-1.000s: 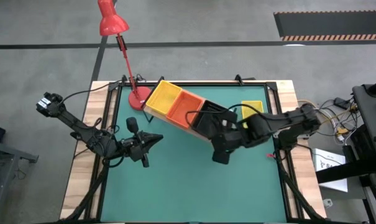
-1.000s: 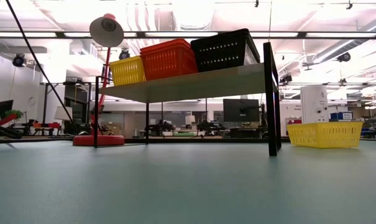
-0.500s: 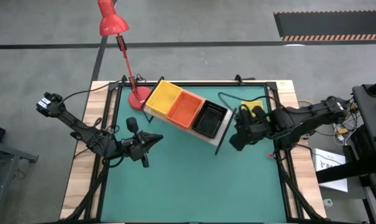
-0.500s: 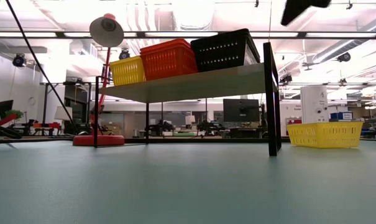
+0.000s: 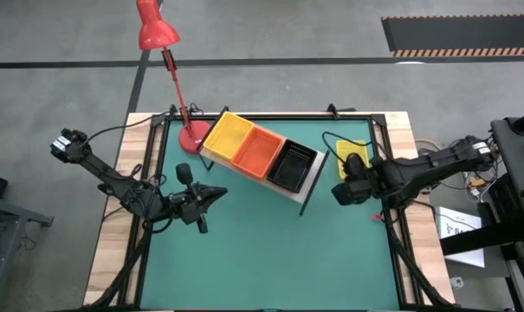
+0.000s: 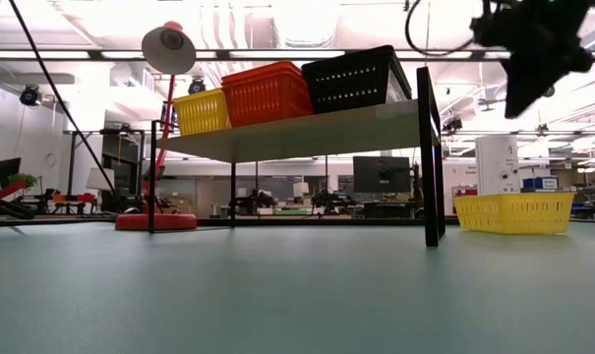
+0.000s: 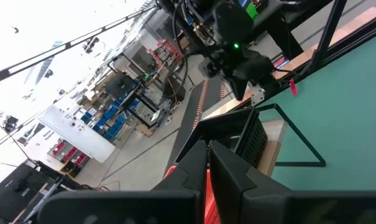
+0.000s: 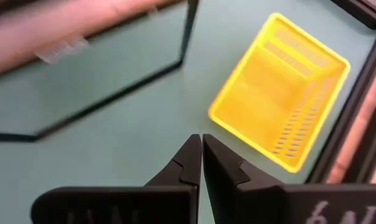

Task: Stack baskets on shelf by color
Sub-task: Stack the yellow bin on top of the other yellow bins on the shelf

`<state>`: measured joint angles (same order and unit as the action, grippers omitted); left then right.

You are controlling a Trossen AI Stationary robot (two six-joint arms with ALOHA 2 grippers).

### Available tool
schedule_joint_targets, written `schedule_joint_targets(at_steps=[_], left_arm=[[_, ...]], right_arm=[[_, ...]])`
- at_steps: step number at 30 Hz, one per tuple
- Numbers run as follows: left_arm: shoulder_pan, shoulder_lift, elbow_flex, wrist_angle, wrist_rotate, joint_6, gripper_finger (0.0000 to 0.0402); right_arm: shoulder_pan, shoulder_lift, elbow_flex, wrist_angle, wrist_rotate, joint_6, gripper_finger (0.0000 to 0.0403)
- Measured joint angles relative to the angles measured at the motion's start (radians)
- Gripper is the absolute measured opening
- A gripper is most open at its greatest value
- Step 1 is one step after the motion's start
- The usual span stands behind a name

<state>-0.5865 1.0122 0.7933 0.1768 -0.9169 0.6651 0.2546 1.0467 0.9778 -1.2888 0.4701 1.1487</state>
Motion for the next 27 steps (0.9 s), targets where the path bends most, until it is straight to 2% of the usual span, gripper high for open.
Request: schedule_joint_targets(at_steps=[5, 9, 14, 17, 21, 27], left_arm=[[0.000, 0.000, 0.000, 0.000, 0.000, 0.000, 0.0002], [0.000, 0.000, 0.000, 0.000, 0.000, 0.000, 0.0002], [0.000, 0.000, 0.000, 0.000, 0.000, 0.001, 0.0002], [0.000, 0.000, 0.000, 0.000, 0.000, 0.001, 0.0002], [0.000, 0.000, 0.000, -0.001, 0.000, 0.001, 0.0002], [0.000, 0.000, 0.000, -0.001, 0.000, 0.005, 0.0002]], right_arm=[[0.000, -0.009, -0.068, 0.049, -0.007, -0.106, 0.0009], [0.000, -0.006, -0.102, 0.105, -0.034, -0.300, 0.0014], [0.003, -0.005, -0.149, 0.161, -0.120, -0.522, 0.0051], [0.003, -0.005, -0.172, 0.176, -0.134, -0.626, 0.0082], [0.000, -0.005, -0.199, 0.176, -0.116, -0.685, 0.0118], [0.000, -0.004, -0.232, 0.176, -0.013, -0.672, 0.0155]])
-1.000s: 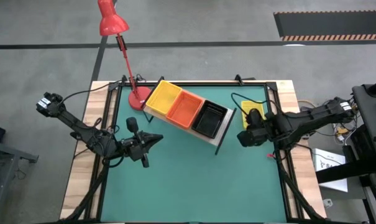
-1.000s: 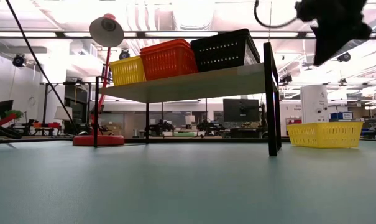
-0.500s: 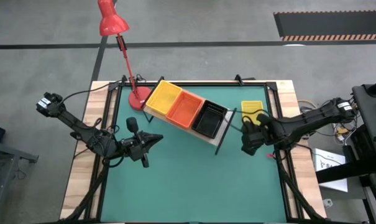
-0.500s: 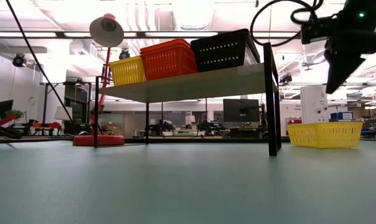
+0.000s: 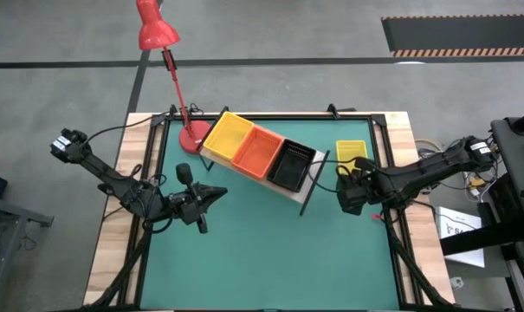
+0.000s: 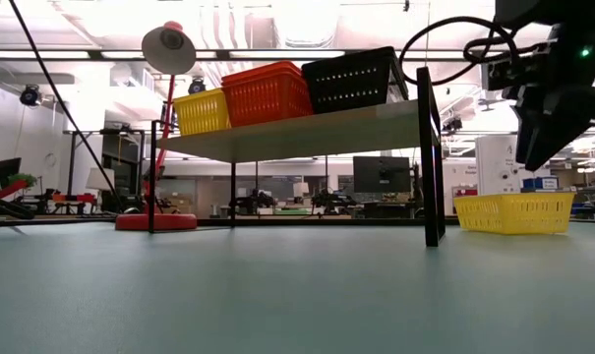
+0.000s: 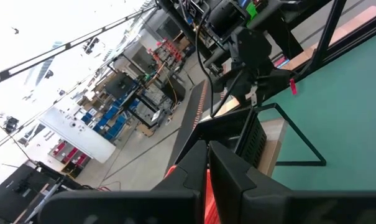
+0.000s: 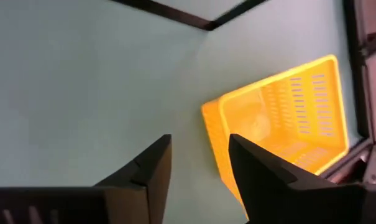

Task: Stack baskets on shelf by color
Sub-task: Stack the yellow bin on top of the other yellow bins on the shelf

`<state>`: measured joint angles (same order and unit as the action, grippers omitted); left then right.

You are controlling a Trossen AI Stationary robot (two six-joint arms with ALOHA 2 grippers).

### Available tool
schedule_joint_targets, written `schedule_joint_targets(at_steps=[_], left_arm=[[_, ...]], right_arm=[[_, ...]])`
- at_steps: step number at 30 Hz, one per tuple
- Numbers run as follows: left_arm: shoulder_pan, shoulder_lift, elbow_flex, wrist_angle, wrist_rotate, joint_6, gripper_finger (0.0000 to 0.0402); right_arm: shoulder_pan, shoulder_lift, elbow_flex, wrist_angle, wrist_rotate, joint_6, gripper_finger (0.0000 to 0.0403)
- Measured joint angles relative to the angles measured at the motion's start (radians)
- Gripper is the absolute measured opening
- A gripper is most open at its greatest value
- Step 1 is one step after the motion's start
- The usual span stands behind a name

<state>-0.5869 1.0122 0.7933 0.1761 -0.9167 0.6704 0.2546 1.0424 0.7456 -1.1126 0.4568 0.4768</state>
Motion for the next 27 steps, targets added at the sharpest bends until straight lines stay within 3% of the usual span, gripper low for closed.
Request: schedule_joint_targets(at_steps=[9, 16, 21, 27], left_arm=[[0.000, 0.000, 0.000, 0.000, 0.000, 0.000, 0.0002], [0.000, 0.000, 0.000, 0.000, 0.000, 0.000, 0.0002], [0.000, 0.000, 0.000, 0.000, 0.000, 0.000, 0.0002], [0.000, 0.000, 0.000, 0.000, 0.000, 0.000, 0.0002]], right_arm=[[0.000, 0.000, -0.044, 0.016, 0.016, 0.086, 0.0185], [0.000, 0.000, -0.080, 0.038, 0.077, 0.262, 0.0184], [0.000, 0.001, -0.134, 0.094, 0.071, 0.296, 0.0183], [0.000, 0.001, -0.157, 0.105, 0.156, 0.462, 0.0183]])
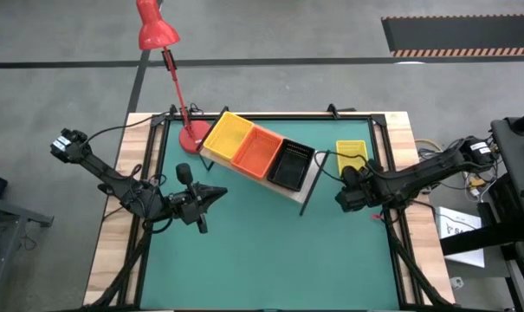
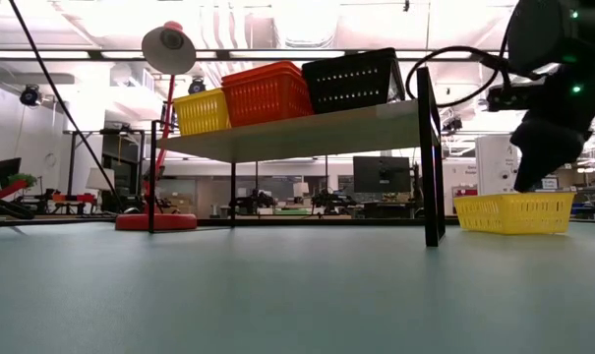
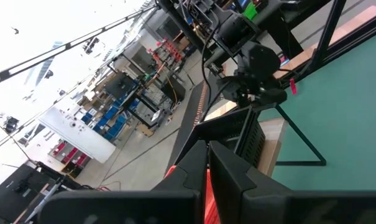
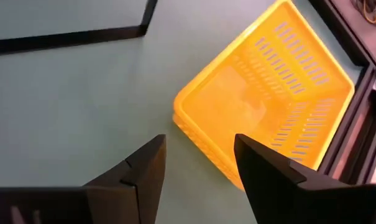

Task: Stack baskets on shelf by color
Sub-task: Stack the yellow bin on top of the other yellow bins on the shelf

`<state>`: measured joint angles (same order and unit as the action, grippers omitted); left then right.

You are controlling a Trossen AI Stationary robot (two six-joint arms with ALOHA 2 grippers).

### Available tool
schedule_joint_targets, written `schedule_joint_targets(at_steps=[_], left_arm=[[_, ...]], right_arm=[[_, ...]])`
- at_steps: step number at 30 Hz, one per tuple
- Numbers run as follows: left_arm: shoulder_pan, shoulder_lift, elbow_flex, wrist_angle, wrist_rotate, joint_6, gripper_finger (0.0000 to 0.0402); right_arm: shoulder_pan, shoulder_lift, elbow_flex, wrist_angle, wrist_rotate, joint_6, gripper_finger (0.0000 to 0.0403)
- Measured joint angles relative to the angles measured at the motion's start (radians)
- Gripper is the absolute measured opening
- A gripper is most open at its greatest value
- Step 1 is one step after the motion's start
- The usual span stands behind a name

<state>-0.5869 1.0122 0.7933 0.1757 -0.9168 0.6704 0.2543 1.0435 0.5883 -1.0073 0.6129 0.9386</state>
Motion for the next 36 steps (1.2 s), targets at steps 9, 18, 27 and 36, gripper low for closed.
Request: schedule_joint_targets(at_steps=[9, 18, 27, 36], left_arm=[[0.000, 0.000, 0.000, 0.000, 0.000, 0.000, 0.0002], [0.000, 0.000, 0.000, 0.000, 0.000, 0.017, 0.0002], [0.000, 0.000, -0.002, -0.001, 0.000, 0.018, 0.0002], [0.000, 0.000, -0.002, 0.000, 0.001, 0.018, 0.0002]], right_arm=[[0.000, 0.000, -0.068, 0.105, 0.019, -0.007, 0.0183], [0.000, 0.000, -0.104, 0.227, 0.108, -0.200, 0.0182], [0.000, 0.000, -0.139, 0.245, 0.114, -0.202, 0.0182], [0.000, 0.000, -0.168, 0.296, 0.113, -0.199, 0.0154]])
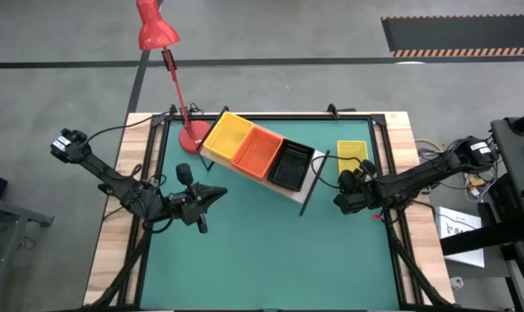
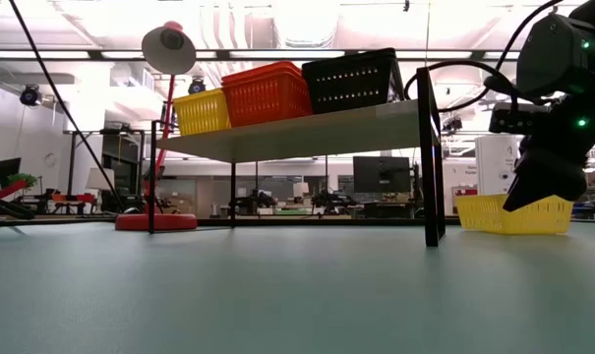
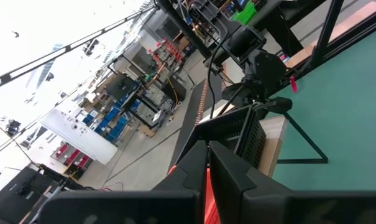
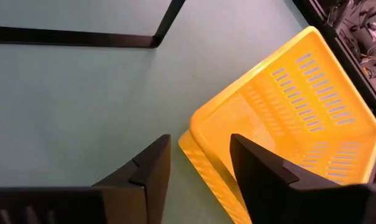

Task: Stack baskets on shelf by color
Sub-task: Stack the yellow bin on top of the other yellow bins on the shelf

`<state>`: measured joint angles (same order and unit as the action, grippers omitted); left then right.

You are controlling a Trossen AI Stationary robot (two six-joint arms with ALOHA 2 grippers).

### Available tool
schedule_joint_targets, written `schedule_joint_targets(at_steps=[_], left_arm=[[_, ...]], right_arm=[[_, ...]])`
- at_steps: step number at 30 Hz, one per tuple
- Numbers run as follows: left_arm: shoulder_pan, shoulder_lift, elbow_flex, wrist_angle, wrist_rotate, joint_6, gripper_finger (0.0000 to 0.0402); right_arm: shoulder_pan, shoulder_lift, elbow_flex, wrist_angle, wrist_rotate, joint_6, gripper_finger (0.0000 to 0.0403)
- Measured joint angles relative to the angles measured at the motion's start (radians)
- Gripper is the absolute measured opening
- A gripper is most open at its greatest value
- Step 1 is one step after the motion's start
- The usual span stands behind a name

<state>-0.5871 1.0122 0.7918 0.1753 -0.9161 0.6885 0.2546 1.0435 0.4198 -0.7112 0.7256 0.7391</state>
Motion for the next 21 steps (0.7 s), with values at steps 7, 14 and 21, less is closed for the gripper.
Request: schedule_joint_targets(at_steps=[7, 14, 21], left_arm=[[0.000, 0.000, 0.000, 0.000, 0.000, 0.000, 0.0002], [-0.001, 0.000, 0.000, 0.000, 0.000, 0.001, 0.0002], [-0.001, 0.000, 0.000, 0.000, 0.001, 0.001, 0.0002]], right_arm=[[0.000, 0.000, 0.000, 0.007, -0.086, 0.001, 0.0089], [0.000, 0.000, 0.001, 0.017, -0.160, 0.019, 0.0030], [0.002, -0.001, 0.074, 0.022, -0.222, 0.023, 0.0012]])
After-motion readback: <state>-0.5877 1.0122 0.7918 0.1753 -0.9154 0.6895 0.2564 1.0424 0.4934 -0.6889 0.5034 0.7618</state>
